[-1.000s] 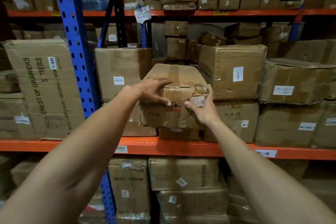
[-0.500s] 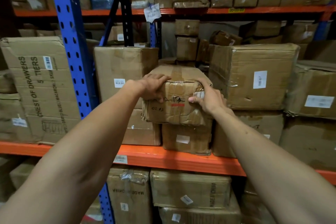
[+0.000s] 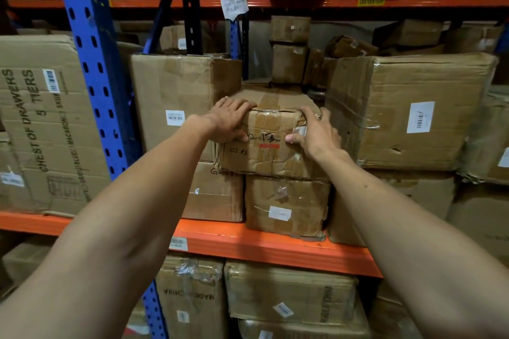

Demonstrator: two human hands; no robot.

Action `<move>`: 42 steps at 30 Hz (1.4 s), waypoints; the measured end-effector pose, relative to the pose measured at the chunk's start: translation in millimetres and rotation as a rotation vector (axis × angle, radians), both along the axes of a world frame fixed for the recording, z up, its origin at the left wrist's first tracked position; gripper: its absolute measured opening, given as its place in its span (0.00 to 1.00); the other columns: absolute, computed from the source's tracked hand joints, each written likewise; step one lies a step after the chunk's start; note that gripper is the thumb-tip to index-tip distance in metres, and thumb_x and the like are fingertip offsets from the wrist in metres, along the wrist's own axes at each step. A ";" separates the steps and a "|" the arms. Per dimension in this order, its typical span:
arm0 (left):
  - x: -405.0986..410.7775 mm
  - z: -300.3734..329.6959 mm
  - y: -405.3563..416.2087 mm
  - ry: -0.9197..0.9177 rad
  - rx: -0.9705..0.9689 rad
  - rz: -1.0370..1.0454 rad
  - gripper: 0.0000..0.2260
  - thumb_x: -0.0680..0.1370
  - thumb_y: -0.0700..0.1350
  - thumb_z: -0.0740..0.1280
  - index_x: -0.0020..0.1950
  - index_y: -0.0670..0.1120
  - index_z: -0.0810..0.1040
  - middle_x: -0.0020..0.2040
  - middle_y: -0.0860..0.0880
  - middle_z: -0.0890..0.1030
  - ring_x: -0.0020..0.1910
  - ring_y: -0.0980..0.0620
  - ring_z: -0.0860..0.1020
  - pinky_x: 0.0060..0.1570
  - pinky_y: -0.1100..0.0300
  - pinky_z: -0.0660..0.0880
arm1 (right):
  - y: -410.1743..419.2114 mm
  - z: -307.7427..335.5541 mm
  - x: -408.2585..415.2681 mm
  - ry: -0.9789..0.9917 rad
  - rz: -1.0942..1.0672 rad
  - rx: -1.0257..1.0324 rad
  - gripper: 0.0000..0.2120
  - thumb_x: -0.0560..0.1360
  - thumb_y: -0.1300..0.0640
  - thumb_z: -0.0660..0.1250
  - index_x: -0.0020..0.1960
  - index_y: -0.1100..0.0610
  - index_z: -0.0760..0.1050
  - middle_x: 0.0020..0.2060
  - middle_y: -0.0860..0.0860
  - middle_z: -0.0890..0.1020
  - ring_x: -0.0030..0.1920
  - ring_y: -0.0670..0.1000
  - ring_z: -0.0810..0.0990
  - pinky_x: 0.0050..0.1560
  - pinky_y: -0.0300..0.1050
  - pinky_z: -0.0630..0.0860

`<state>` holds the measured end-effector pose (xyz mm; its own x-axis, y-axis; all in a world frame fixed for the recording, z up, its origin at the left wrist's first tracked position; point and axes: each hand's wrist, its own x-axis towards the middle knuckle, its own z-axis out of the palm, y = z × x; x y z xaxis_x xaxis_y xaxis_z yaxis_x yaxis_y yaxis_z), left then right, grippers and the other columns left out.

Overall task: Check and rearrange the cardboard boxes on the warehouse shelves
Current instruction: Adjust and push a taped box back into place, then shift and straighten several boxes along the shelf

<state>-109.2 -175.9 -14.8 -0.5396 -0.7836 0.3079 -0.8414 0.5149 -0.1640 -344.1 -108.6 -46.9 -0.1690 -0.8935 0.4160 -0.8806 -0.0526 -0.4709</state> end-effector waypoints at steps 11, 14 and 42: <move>-5.3 -2.6 -22.1 0.019 -0.012 0.066 0.40 0.78 0.59 0.69 0.83 0.53 0.52 0.81 0.48 0.58 0.82 0.45 0.51 0.73 0.36 0.30 | -28.8 6.0 0.6 -0.006 -0.023 0.036 0.36 0.76 0.48 0.76 0.78 0.44 0.62 0.80 0.59 0.56 0.73 0.70 0.69 0.70 0.64 0.69; -5.8 -1.9 -19.0 0.009 0.002 0.064 0.40 0.78 0.59 0.69 0.83 0.52 0.51 0.81 0.48 0.58 0.82 0.45 0.51 0.73 0.35 0.31 | -27.5 6.1 -0.5 0.015 -0.032 0.062 0.37 0.76 0.47 0.75 0.79 0.44 0.61 0.80 0.59 0.56 0.73 0.69 0.68 0.70 0.64 0.69; -218.8 -20.3 101.4 1.107 0.991 -0.100 0.55 0.61 0.86 0.52 0.79 0.54 0.68 0.77 0.45 0.70 0.75 0.39 0.68 0.73 0.37 0.65 | 120.2 155.1 -199.6 0.248 -0.207 -0.057 0.36 0.80 0.33 0.61 0.84 0.42 0.54 0.84 0.57 0.48 0.83 0.62 0.48 0.81 0.64 0.50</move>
<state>-327.9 -74.5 -35.2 -0.4565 -0.8890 -0.0351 -0.2575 0.0943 0.9617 -543.7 11.7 108.2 -0.2314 -0.8248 0.5158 -0.9630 0.1189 -0.2420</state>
